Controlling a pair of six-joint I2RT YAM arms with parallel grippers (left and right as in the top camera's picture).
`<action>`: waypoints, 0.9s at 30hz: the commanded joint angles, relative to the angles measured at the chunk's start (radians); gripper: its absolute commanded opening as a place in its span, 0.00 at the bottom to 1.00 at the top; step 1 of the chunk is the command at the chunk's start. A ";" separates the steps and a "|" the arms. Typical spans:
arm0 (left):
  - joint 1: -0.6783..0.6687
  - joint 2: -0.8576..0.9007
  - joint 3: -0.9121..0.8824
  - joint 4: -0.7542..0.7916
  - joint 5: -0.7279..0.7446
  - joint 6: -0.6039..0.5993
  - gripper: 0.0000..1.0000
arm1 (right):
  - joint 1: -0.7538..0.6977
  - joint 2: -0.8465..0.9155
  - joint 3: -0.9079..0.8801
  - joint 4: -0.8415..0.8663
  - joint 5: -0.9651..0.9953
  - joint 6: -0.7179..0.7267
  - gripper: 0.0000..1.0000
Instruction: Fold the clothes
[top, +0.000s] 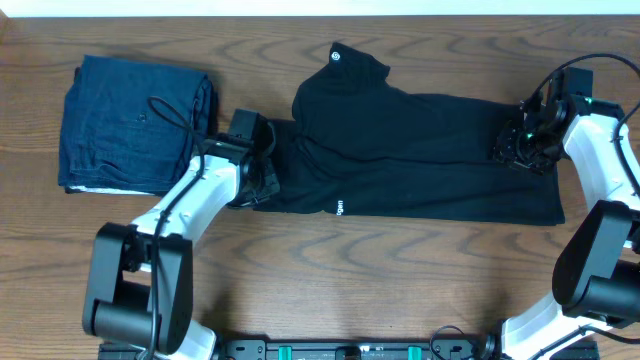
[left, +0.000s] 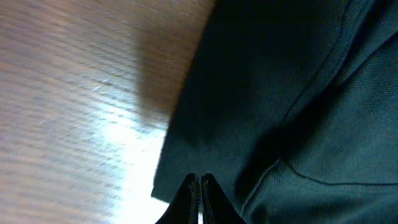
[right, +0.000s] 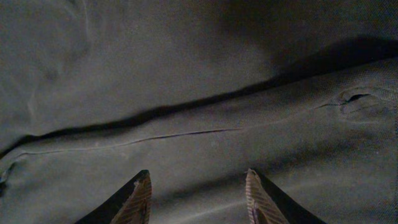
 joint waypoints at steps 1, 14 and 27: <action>-0.003 0.022 -0.008 0.015 0.040 -0.014 0.06 | 0.013 -0.006 -0.004 0.000 0.003 -0.015 0.48; -0.038 0.126 -0.010 0.026 0.035 -0.014 0.06 | 0.013 -0.006 -0.004 0.000 0.003 -0.015 0.49; -0.038 0.141 -0.010 -0.124 -0.063 0.067 0.06 | 0.013 -0.006 -0.004 -0.003 0.003 -0.015 0.49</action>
